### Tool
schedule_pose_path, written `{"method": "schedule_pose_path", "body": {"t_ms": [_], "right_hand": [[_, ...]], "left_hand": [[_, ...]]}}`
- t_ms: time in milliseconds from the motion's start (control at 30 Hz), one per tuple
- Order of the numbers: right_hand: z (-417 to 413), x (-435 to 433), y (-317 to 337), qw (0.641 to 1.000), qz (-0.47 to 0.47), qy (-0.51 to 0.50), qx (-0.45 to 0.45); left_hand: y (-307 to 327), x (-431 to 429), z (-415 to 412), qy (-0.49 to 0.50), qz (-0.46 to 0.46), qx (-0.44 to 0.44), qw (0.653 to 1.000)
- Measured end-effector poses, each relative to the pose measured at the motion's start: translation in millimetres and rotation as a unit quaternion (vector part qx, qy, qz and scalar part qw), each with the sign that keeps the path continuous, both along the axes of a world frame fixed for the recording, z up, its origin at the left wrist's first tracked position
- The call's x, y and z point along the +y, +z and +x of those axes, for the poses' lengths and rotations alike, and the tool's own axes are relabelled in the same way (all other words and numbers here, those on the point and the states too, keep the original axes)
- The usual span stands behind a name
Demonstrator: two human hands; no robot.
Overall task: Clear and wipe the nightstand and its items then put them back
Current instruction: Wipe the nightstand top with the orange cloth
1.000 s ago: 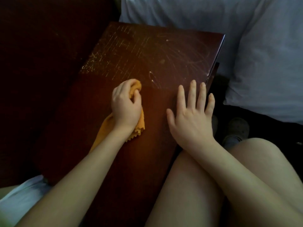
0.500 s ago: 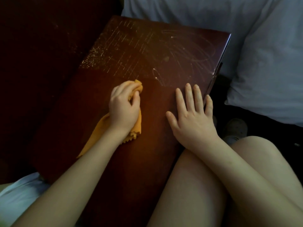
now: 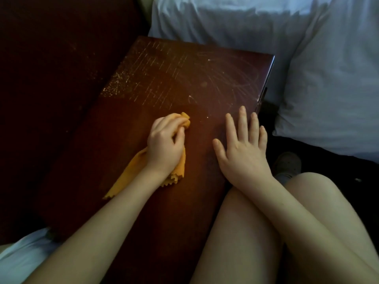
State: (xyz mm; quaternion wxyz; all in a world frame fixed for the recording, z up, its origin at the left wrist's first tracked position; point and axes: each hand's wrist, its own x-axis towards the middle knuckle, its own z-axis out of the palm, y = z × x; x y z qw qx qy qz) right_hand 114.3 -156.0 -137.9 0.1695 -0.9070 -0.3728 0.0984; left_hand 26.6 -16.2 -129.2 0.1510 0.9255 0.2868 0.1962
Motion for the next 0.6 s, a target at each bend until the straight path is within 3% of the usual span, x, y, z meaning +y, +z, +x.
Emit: {"method": "schedule_pose_path", "body": {"t_ms": [167, 500, 600], "right_hand": [[-2.4, 14.6, -0.7, 0.999, -0.002, -0.011, -0.033], [-10.6, 19.4, 8.8, 0.986, -0.030, -0.162, 0.022], [-11.2, 24.3, 9.0, 0.977, -0.040, -0.203, 0.041]], "left_hand": [[-1.7, 6.1, 19.8, 0.064, -0.015, -0.019, 0.998], [2.0, 4.9, 15.4, -0.184, -0.033, 0.013, 0.982], [-1.0, 11.9, -4.1, -0.146, -0.027, 0.008, 0.989]]}}
